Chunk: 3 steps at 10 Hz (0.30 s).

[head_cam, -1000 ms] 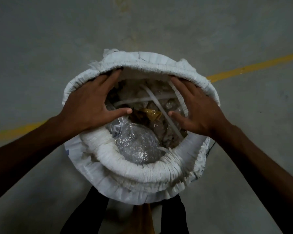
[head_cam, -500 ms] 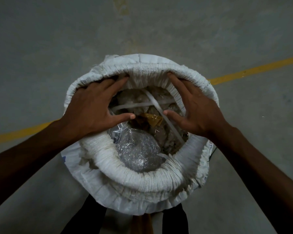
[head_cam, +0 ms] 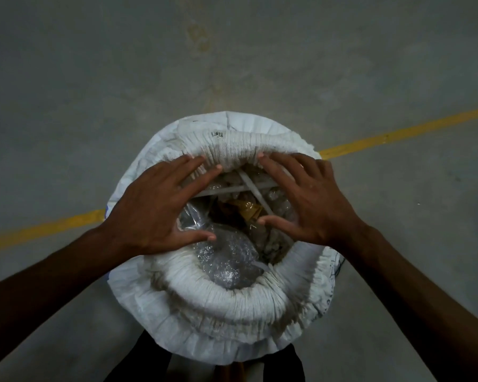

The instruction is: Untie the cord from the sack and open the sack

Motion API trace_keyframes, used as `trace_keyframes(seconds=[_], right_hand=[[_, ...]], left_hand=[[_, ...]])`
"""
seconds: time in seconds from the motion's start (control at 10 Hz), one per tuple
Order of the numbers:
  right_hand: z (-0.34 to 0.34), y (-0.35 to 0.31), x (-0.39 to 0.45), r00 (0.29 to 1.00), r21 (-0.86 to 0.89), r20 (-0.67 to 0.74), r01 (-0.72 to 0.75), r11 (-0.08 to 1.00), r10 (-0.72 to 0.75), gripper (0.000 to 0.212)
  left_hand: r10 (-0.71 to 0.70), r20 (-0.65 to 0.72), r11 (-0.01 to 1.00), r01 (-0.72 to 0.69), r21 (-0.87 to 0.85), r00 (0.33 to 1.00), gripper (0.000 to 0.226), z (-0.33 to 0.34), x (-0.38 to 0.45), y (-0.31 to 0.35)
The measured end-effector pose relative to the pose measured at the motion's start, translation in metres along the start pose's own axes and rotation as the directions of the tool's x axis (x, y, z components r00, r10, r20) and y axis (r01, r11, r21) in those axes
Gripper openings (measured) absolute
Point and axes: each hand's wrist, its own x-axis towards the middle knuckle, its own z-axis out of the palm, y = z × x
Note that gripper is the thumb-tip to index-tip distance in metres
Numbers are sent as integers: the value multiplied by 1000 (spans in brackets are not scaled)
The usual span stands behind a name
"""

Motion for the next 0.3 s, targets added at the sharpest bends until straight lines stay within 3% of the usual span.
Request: trace_keyframes(seconds=[0.3], right_hand=[[-35,-18,15,987,90,-43,-148,985,153,104]], left_hand=[[-94,-27,988,96,117,995,119,-41,16,12]])
